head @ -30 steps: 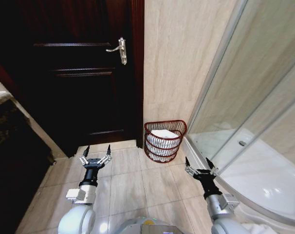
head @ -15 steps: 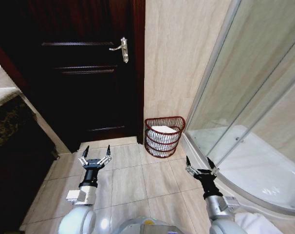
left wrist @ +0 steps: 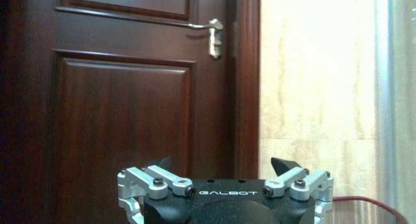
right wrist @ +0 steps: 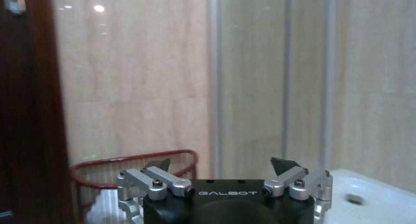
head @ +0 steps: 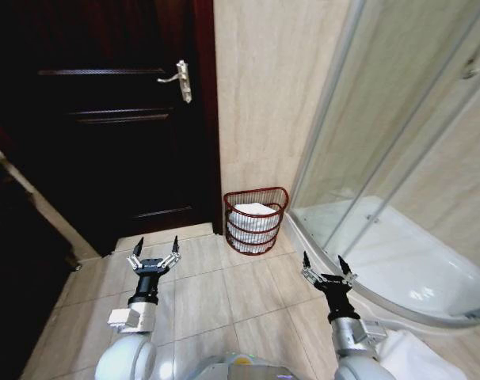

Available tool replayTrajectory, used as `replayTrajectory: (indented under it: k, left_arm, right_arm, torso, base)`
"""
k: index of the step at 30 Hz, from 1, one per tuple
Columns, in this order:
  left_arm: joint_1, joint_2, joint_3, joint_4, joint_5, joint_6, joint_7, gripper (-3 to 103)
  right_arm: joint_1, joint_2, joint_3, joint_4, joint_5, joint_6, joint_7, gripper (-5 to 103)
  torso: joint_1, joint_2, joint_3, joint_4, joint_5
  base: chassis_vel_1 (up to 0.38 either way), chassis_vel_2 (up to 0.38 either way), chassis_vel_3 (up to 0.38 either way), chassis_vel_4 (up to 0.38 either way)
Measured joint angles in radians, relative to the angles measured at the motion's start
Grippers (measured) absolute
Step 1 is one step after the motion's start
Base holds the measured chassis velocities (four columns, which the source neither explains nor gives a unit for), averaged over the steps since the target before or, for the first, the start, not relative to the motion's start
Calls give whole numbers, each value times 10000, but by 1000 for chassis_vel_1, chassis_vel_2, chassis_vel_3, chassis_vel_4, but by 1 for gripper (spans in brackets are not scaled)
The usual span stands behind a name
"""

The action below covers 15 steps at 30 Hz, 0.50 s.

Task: Discard the used towel into the hamper.

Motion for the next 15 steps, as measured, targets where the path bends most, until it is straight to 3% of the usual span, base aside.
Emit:
replayTrajectory:
  k: [8,15]
  left_arm:
    - [115,4,-48,116,-136,-211,-18,100]
    - [-241,-308,-261,482,-169,-245,-67,100]
  right_arm:
    - [-155,65,-63,165,-8,52,302,100]
    - [29,-171,1,240,-295,-103,804,100]
  torso:
    - [-51,-148,-96,3,-1]
    - [-160,-495,-332,2,0]
  base:
    - [-25,-24,-24,-26]
    - [0,0,0,0]
